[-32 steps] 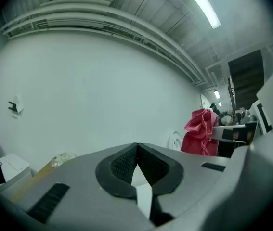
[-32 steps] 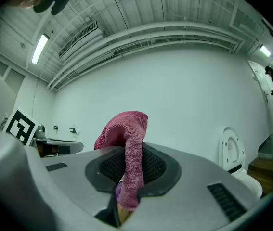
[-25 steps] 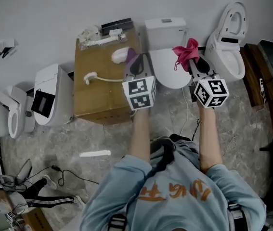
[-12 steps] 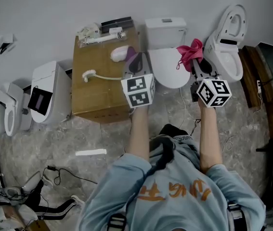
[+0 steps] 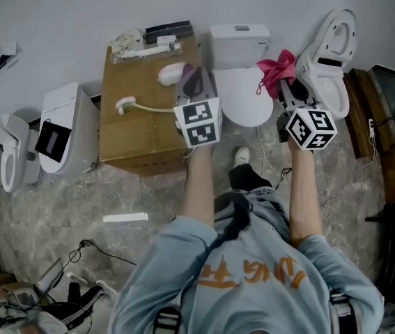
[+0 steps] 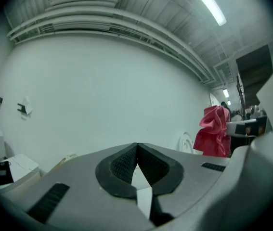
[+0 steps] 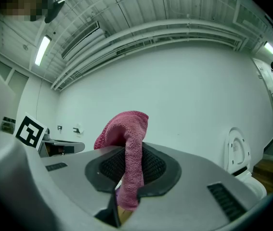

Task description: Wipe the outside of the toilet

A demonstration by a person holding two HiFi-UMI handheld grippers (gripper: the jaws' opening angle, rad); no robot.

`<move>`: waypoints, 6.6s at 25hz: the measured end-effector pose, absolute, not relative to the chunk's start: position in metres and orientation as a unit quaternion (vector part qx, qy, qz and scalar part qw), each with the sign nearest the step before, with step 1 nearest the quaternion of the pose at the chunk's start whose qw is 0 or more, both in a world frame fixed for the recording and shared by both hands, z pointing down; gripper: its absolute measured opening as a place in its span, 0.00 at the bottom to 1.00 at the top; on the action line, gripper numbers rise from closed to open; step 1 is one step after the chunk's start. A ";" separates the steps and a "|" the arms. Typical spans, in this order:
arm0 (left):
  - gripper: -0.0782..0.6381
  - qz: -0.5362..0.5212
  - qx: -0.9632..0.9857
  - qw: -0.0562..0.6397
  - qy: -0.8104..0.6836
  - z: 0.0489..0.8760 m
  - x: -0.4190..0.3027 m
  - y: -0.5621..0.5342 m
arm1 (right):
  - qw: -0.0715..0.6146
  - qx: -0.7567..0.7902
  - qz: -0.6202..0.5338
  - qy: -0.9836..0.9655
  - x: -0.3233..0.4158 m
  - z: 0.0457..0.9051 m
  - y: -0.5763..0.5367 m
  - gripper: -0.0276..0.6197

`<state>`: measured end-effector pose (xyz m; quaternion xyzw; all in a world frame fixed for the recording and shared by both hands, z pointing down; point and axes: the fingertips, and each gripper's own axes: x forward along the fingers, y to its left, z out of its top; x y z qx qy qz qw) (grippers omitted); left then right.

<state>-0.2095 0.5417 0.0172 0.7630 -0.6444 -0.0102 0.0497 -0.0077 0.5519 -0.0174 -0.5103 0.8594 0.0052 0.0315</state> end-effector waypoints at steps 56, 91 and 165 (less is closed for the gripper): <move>0.14 0.067 0.706 0.152 -0.689 0.151 -0.143 0.145 | -0.034 -0.405 -0.162 0.899 -0.001 0.137 0.082 0.16; 0.14 0.083 0.681 0.321 -0.653 0.304 -0.203 -0.049 | -0.263 -0.195 -0.104 0.939 -0.154 0.282 -0.110 0.16; 0.14 0.145 0.733 0.342 -0.570 0.335 -0.126 -0.094 | -0.410 -0.260 -0.021 0.874 0.020 0.372 -0.192 0.14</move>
